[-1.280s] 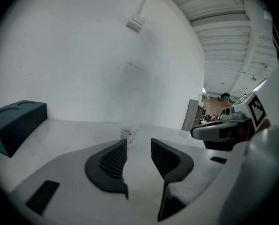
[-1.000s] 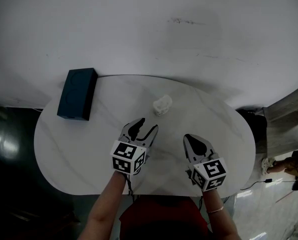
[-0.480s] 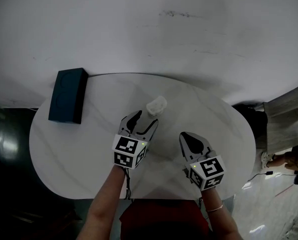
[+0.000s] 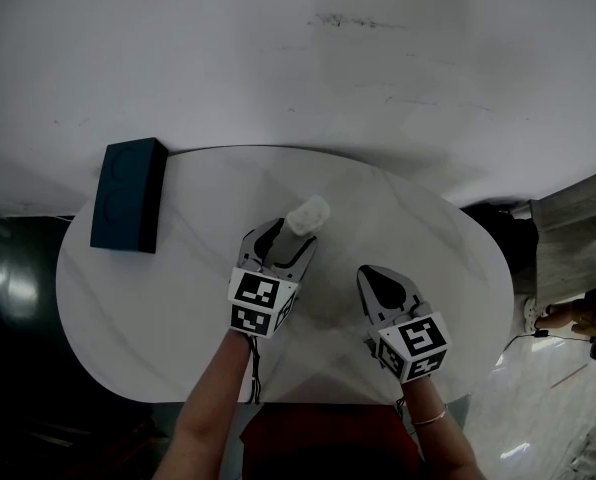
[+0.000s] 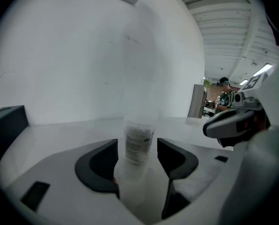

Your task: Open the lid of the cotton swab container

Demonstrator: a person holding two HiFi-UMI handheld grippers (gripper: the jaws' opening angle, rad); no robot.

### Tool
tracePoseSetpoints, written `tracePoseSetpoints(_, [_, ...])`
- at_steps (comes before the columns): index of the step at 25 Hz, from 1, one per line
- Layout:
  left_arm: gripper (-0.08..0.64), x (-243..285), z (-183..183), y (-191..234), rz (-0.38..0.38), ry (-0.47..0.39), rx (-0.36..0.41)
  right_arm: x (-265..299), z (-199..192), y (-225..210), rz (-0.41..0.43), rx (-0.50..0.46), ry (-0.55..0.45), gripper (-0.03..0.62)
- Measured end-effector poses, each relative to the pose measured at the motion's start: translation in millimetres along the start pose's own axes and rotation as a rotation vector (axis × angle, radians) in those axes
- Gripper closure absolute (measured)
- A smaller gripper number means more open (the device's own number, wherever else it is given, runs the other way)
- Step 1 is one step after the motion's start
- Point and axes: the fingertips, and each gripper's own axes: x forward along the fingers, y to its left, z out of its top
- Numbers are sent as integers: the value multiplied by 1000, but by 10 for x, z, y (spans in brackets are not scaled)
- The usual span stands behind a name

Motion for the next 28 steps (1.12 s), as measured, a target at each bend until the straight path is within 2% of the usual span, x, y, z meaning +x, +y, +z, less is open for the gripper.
tracePoseSetpoints(7, [318,108,43,27,1,15,20,46,-20,-30,4,7,12,577])
tracePoseSetpoints(14, [318,228,86,-7,-25,29,92,85,-26,-47,3,15,17,577])
tracePoseSetpoints(18, [318,281,94,-6,-12,38,118,90,28,-50,-1,19,7,577])
tracePoseSetpoints(28, [318,259,122,-1,-10,16,112,32,-15,-79,-11,18,15,577])
